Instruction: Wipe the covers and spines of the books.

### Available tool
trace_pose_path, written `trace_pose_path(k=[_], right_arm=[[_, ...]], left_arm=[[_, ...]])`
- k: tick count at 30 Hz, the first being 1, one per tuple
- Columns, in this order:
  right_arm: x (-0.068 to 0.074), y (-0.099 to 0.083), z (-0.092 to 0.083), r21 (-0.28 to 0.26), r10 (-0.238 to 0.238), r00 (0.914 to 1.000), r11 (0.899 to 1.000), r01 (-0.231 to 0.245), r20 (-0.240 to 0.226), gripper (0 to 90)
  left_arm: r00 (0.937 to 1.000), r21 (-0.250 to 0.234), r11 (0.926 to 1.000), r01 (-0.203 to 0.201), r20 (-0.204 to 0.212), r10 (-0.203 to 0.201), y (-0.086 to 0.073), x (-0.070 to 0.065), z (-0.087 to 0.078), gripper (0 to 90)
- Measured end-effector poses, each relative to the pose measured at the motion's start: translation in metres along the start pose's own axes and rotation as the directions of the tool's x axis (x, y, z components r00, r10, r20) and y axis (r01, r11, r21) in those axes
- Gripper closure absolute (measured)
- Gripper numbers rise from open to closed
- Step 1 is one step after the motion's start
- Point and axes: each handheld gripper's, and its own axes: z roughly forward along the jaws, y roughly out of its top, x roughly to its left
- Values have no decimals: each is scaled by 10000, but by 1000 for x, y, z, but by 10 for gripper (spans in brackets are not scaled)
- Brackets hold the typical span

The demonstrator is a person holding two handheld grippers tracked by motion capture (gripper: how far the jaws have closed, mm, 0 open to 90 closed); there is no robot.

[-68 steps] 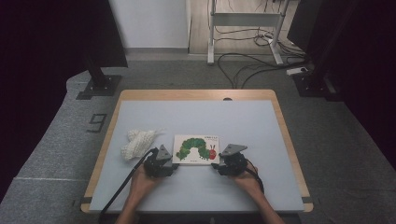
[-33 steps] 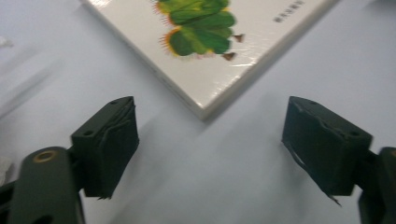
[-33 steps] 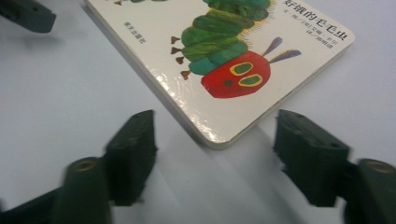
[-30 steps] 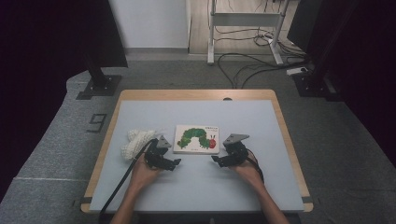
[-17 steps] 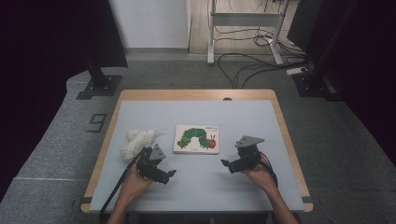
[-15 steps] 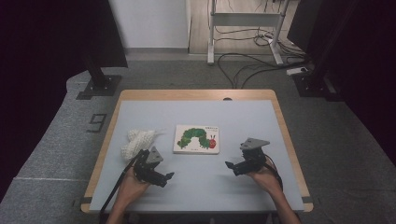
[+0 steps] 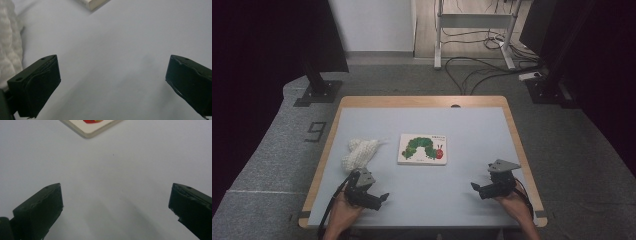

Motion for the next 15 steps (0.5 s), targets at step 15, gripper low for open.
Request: trace_pose_path(k=[15], right_arm=[[-3, -21, 12, 838, 333, 9994, 9960, -323, -104, 0]], left_arm=[[9966, 319, 9969, 715, 380, -727, -15, 9, 8, 0]])
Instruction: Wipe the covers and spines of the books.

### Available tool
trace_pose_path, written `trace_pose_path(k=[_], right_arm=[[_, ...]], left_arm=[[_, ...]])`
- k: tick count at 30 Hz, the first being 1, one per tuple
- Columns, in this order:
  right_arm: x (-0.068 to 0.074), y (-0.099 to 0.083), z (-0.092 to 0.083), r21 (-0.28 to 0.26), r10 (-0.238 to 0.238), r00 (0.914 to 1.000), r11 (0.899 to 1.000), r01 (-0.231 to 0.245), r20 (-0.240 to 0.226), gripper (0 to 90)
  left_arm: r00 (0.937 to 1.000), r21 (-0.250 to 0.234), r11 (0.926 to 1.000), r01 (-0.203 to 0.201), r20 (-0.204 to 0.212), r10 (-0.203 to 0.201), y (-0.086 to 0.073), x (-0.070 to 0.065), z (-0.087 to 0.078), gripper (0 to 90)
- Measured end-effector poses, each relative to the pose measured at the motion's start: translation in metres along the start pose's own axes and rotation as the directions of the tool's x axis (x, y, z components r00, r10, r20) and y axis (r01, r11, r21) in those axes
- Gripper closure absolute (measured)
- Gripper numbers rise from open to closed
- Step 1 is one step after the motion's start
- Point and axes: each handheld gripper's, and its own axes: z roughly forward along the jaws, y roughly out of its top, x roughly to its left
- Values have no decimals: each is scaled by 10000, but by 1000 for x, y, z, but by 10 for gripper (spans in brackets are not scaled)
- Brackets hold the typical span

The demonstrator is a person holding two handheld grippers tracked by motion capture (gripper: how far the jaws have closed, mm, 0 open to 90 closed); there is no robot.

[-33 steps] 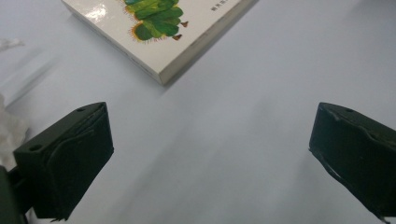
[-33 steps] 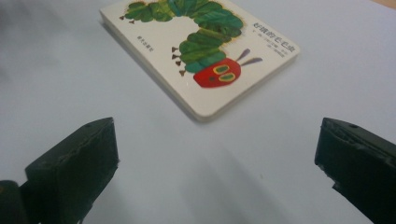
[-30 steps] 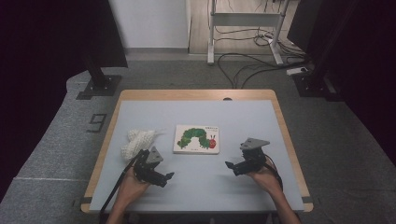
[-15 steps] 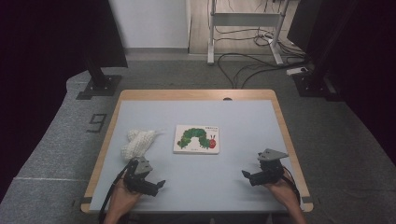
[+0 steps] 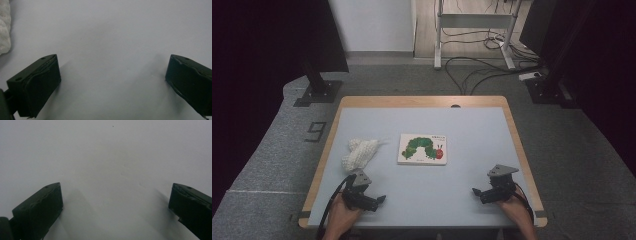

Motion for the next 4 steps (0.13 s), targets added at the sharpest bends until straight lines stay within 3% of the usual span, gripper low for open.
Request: trace_pose_path(k=[4], right_arm=[[0, -1, 0, -23, 32, 10000, 10000, -32, -29, 0]], left_arm=[[10000, -4, 10000, -9, -25, 9, 0, 0, 0, 0]])
